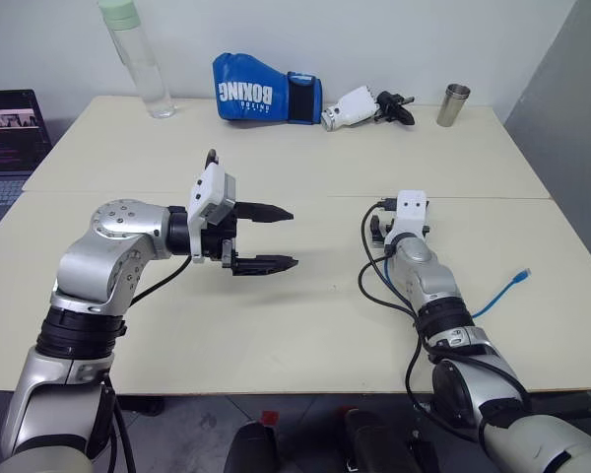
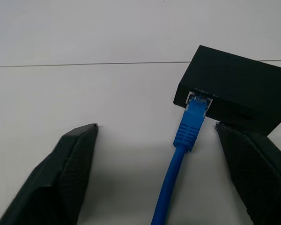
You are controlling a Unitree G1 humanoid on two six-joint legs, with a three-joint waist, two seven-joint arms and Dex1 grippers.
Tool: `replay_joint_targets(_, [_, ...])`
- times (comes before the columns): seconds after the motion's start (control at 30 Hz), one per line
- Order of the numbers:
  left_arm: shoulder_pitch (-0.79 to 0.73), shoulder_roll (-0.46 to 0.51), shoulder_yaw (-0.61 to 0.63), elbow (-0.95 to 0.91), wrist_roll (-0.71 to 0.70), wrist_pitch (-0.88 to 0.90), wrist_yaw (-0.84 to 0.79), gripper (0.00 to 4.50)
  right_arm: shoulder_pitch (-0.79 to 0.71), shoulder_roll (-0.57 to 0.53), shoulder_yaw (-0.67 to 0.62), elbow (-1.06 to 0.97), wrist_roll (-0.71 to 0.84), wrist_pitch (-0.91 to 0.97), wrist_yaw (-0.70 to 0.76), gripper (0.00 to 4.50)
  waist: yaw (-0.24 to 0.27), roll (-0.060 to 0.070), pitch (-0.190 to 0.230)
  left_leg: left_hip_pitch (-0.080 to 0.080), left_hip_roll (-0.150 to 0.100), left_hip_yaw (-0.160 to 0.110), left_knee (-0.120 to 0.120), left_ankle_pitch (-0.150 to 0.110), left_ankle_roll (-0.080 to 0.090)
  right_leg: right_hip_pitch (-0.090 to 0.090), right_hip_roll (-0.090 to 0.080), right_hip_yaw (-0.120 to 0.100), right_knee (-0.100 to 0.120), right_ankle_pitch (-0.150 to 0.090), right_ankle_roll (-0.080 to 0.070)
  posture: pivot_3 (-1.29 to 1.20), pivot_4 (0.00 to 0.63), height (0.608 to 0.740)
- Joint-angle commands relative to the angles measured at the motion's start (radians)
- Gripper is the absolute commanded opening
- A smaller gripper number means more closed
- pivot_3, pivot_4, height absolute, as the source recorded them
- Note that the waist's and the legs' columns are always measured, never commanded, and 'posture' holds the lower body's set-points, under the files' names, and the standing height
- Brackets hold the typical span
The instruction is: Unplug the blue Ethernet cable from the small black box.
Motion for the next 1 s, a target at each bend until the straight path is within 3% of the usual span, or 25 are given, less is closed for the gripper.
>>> replay_joint_targets(0.03, [0.005,0.021,0.045,-0.043,-0.004,-0.005,0.018,4.5,-0.013,-0.027,-0.032,0.046,-0.006,-0.039,-0.03,3.08,0.0,0.0,0.0,0.0,0.0,0.0,0.0,0.0,0.0,0.0,0.0,0.0,0.0,0.0,0.0,0.0,0.15,0.74])
replay_joint_targets(0.2, [0.02,0.028,0.056,-0.052,-0.003,-0.003,0.031,4.5,-0.007,-0.024,-0.051,0.033,0.004,-0.034,-0.048,1.77,0.001,0.0,0.0,0.0,0.0,0.0,0.0,0.0,0.0,0.0,0.0,0.0,0.0,0.0,0.0,0.0,0.15,0.74])
replay_joint_targets(0.27, [0.024,0.029,0.06,-0.05,-0.001,-0.003,0.038,4.5,-0.003,-0.025,-0.058,0.01,0.01,-0.021,-0.053,1.56,0.001,0.0,0.0,0.0,0.0,0.0,0.0,0.0,0.0,0.001,0.0,0.0,0.0,0.0,0.0,0.0,0.15,0.74])
replay_joint_targets(0.43, [0.036,0.034,0.084,-0.029,-0.004,0.002,0.057,4.5,0.039,-0.02,-0.036,-0.121,0.016,0.043,0.0,0.3,0.0,0.0,0.0,0.0,0.0,0.0,0.0,0.0,0.0,0.0,0.0,0.0,0.0,0.0,0.0,0.0,0.15,0.74])
replay_joint_targets(0.6, [0.05,0.03,0.109,-0.015,-0.008,0.01,0.081,4.5,0.1,-0.027,0.011,-0.304,0.011,0.118,0.08,0.22,0.0,0.0,0.0,0.0,0.0,0.0,-0.001,0.0,0.0,0.0,0.0,0.0,0.0,0.0,0.0,0.0,0.15,0.74])
replay_joint_targets(0.7, [0.052,0.019,0.134,0.011,-0.023,0.035,0.11,4.5,0.148,-0.076,0.142,-0.461,-0.051,0.088,0.222,0.22,-0.001,0.001,0.0,0.0,0.0,0.0,-0.001,0.0,0.0,-0.001,0.0,0.0,0.0,0.0,0.0,0.0,0.15,0.74])
replay_joint_targets(0.83, [0.037,0.008,0.172,0.07,-0.066,0.11,0.138,4.5,0.192,-0.24,0.383,-0.629,-0.244,-0.175,0.418,0.22,-0.001,0.001,0.001,-0.001,0.0,0.0,-0.001,-0.001,0.002,-0.001,0.0,0.0,0.0,0.0,0.0,0.0,0.15,0.74])
replay_joint_targets(1.0, [-0.014,0.009,0.215,0.159,-0.12,0.207,0.154,4.5,0.144,-0.416,0.535,-0.628,-0.483,-0.588,0.451,0.22,0.0,0.001,0.001,-0.001,0.0,-0.001,0.0,-0.001,0.002,-0.001,0.001,-0.001,0.0,0.0,0.0,0.0,0.15,0.74])
